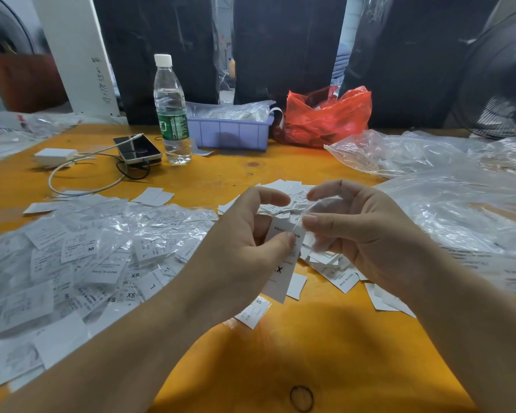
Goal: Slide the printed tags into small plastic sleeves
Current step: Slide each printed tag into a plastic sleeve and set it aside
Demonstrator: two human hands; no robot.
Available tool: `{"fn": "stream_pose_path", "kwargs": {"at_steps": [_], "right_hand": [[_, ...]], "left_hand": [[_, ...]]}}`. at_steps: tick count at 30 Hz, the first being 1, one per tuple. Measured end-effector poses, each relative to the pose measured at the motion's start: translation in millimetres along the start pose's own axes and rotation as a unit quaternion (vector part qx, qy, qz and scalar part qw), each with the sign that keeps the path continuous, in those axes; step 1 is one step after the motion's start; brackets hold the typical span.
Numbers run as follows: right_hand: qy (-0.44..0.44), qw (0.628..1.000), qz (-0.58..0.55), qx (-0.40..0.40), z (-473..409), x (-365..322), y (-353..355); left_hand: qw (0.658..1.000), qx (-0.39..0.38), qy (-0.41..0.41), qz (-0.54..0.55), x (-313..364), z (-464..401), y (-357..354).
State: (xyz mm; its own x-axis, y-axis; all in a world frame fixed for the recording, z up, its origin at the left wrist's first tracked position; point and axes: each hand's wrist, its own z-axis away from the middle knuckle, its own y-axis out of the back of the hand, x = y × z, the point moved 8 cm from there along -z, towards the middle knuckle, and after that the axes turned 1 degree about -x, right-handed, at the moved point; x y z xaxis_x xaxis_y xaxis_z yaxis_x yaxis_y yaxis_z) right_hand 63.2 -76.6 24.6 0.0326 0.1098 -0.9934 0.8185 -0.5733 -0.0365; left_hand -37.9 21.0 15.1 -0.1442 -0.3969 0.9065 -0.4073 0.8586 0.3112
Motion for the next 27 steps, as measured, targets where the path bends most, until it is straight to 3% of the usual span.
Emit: {"fn": "stream_pose_path", "kwargs": {"at_steps": [13, 27], "right_hand": [[0.019, 0.999, 0.023, 0.021, -0.1, -0.1, 6.9], [0.009, 1.0, 0.02, -0.001, -0.3, 1.9, 2.7]], "left_hand": [[0.999, -0.033, 0.004, 0.008, -1.8, 1.1, -7.7], [1.0, 0.002, 0.02, 0.005, -6.1, -0.1, -0.6]]}}
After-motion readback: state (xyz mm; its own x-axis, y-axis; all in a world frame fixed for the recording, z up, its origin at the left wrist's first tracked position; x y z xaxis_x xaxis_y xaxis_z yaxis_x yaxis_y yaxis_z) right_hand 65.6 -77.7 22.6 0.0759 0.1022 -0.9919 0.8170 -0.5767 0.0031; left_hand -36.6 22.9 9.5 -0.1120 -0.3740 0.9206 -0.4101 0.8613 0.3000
